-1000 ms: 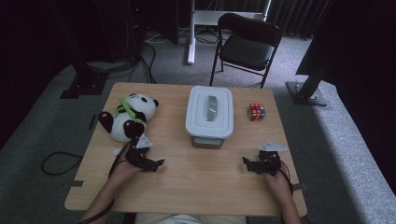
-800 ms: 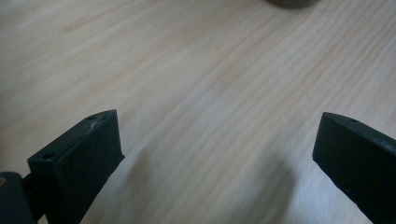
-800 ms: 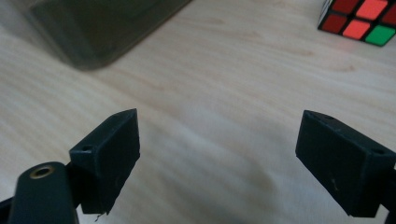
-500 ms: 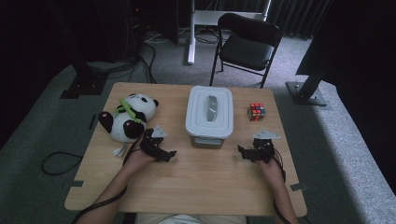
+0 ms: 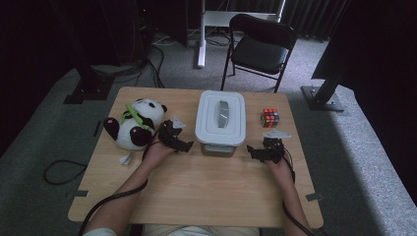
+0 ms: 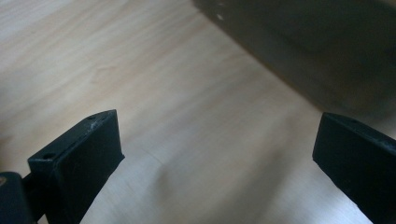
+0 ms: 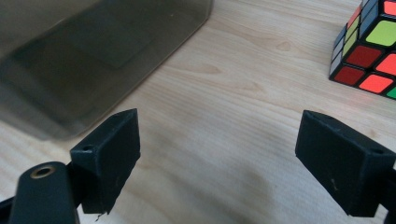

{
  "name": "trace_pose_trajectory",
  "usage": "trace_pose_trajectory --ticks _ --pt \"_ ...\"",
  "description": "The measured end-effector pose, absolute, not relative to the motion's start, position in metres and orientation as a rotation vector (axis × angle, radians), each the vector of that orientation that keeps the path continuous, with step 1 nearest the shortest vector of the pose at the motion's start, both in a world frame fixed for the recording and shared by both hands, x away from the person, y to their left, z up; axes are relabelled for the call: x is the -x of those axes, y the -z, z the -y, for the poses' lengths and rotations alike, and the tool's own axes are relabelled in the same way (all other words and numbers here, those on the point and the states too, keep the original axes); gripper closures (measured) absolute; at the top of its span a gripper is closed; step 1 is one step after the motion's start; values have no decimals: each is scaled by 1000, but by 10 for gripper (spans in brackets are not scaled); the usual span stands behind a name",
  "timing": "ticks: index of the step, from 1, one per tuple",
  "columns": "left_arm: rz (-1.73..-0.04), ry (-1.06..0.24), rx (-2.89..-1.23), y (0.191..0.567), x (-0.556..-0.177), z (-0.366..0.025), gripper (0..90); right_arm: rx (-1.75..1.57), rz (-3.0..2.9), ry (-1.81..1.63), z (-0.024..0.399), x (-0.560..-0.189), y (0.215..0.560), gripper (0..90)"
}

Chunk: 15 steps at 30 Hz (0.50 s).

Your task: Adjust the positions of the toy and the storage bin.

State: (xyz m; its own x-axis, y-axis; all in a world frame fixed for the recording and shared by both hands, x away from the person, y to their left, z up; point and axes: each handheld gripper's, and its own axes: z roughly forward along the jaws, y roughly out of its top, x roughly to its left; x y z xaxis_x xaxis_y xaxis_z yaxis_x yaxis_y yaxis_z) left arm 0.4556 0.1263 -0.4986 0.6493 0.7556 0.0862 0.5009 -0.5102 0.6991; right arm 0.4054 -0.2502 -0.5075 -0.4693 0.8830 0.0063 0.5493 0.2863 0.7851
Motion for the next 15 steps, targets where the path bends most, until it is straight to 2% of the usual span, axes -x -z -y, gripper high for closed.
trace_pose_trajectory --ticks 5,15 --pt "-1031 -451 -2177 499 -472 -123 19 -1299 -2126 -1053 248 -415 510 138" --pt "-1100 -507 -2139 502 -496 -122 19 -1302 -2097 -1096 238 -433 507 138"
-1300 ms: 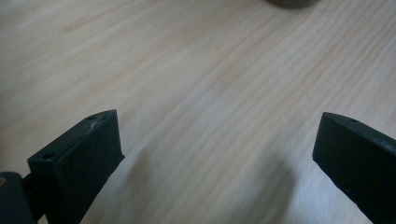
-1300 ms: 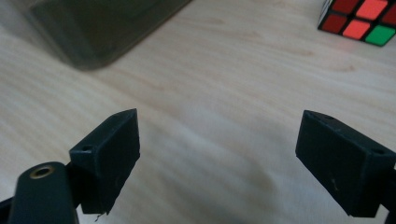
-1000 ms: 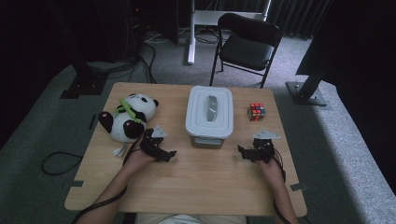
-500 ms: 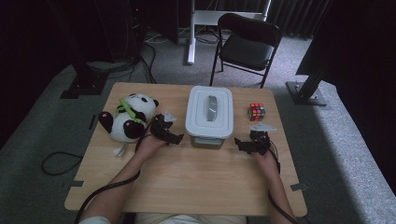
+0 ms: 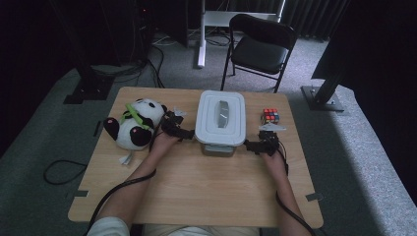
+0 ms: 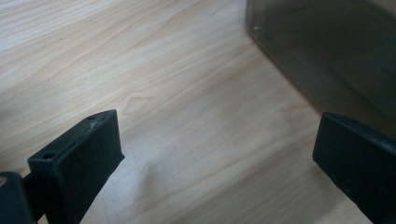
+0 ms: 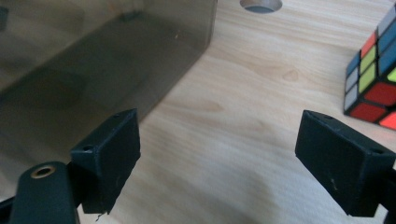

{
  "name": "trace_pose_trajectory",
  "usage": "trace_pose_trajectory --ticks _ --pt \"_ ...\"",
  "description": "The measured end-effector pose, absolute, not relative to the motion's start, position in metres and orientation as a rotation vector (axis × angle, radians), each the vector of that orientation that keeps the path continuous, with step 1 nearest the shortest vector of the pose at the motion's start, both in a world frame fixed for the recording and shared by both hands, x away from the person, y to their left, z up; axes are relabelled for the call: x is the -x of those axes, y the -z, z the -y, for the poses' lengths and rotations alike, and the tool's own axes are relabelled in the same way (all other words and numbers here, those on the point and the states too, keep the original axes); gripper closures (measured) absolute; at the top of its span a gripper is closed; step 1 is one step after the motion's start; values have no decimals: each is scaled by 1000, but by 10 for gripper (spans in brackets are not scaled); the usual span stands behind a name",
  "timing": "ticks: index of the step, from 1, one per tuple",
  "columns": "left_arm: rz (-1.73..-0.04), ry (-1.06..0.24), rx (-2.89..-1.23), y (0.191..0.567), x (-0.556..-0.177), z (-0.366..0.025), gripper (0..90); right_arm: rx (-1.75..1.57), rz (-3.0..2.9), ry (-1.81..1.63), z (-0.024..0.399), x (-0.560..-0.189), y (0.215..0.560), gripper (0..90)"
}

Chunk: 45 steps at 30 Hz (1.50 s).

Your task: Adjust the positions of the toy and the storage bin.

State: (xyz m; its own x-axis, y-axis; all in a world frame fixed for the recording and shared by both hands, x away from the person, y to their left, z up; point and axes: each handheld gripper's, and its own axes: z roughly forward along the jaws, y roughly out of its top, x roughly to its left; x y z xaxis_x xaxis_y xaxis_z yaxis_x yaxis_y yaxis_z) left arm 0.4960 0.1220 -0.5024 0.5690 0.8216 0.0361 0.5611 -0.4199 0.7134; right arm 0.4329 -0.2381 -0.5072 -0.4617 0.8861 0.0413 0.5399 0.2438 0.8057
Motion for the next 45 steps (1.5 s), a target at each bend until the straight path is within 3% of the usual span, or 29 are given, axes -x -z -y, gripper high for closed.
trace_pose_trajectory --ticks 23,45 --pt "-1131 -516 -2088 489 -521 -113 19 -1319 -2014 -1155 226 -460 495 150" --pt "-1034 -538 -2209 483 -500 -101 35 -1295 -2118 -1243 229 -449 495 196"
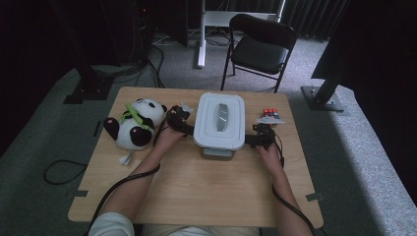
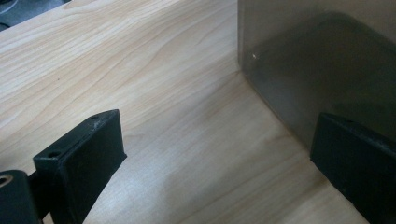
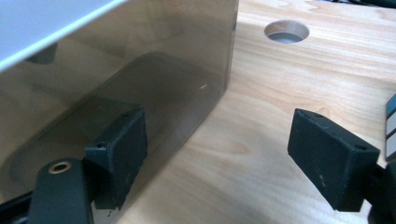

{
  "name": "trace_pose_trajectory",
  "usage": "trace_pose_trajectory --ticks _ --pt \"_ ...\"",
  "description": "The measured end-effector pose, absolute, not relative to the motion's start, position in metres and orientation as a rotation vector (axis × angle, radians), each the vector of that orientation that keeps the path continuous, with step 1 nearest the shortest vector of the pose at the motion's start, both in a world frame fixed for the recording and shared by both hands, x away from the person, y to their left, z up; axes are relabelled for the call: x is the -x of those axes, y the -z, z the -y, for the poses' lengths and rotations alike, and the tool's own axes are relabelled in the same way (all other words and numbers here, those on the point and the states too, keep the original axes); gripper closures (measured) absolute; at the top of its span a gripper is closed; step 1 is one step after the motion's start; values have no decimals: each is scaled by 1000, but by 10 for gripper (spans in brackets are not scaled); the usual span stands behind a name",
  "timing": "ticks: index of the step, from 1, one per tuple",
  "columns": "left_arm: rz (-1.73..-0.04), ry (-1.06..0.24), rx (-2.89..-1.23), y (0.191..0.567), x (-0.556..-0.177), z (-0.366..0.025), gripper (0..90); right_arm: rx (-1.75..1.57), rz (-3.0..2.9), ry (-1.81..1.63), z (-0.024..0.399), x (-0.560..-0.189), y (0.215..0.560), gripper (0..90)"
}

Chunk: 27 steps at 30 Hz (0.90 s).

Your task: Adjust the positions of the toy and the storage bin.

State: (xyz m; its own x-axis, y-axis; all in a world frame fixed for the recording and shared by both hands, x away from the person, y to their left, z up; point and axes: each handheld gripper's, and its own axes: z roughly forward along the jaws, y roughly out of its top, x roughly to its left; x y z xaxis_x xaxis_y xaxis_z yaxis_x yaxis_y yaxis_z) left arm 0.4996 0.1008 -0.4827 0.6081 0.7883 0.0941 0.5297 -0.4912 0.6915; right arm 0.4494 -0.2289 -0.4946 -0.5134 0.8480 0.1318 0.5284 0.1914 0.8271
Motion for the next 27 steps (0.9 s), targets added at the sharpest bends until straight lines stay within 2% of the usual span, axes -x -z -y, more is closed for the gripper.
trace_pose_trajectory --ticks 27 --pt "-976 -569 -2230 479 -425 -114 41 -1164 -2238 -1264 221 -386 493 196"
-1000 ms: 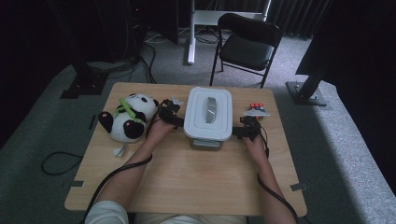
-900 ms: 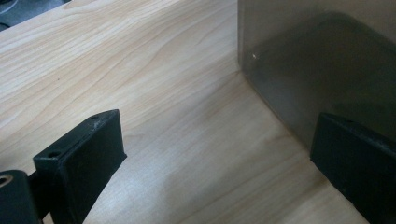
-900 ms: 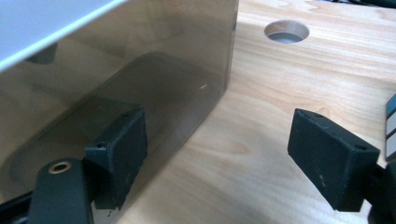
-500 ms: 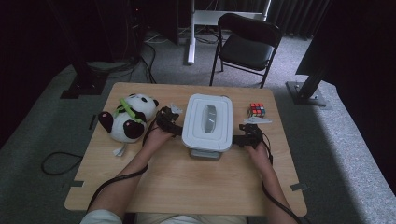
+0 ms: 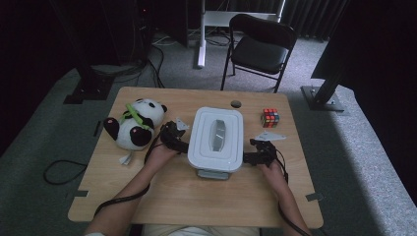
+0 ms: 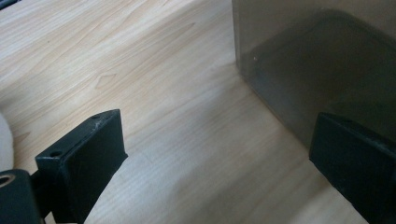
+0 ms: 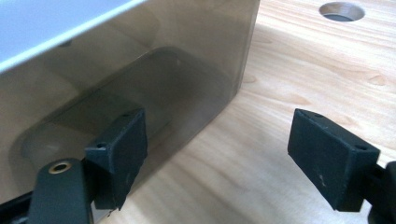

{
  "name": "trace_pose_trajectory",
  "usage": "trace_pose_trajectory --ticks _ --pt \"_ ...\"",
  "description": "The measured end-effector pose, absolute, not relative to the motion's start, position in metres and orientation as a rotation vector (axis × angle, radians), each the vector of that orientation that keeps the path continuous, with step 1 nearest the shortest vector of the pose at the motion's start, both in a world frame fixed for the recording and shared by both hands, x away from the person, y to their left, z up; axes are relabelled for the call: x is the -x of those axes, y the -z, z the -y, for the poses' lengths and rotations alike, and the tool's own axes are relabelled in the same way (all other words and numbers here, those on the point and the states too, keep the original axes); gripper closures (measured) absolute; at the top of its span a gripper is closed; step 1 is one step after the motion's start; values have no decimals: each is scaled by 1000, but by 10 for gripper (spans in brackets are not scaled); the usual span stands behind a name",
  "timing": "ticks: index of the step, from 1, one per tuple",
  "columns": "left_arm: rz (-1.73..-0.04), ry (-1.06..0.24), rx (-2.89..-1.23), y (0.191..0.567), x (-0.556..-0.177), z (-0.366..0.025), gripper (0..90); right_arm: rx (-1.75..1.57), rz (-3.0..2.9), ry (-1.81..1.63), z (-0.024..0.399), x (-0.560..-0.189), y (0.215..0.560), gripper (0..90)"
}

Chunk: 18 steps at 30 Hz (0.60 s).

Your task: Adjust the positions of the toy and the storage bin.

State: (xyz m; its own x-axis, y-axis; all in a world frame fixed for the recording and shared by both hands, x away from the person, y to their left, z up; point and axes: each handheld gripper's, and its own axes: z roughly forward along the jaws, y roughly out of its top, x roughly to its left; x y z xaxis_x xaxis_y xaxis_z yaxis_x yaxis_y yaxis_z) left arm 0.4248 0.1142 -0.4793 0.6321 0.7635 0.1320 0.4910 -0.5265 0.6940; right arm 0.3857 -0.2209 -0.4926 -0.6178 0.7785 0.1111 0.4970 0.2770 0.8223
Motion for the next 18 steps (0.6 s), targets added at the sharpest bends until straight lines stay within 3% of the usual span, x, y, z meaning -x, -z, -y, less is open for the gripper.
trace_pose_trajectory --ticks 18 --pt "-951 -613 -2227 476 -373 -125 41 -1091 -2298 -1302 214 -349 494 195"
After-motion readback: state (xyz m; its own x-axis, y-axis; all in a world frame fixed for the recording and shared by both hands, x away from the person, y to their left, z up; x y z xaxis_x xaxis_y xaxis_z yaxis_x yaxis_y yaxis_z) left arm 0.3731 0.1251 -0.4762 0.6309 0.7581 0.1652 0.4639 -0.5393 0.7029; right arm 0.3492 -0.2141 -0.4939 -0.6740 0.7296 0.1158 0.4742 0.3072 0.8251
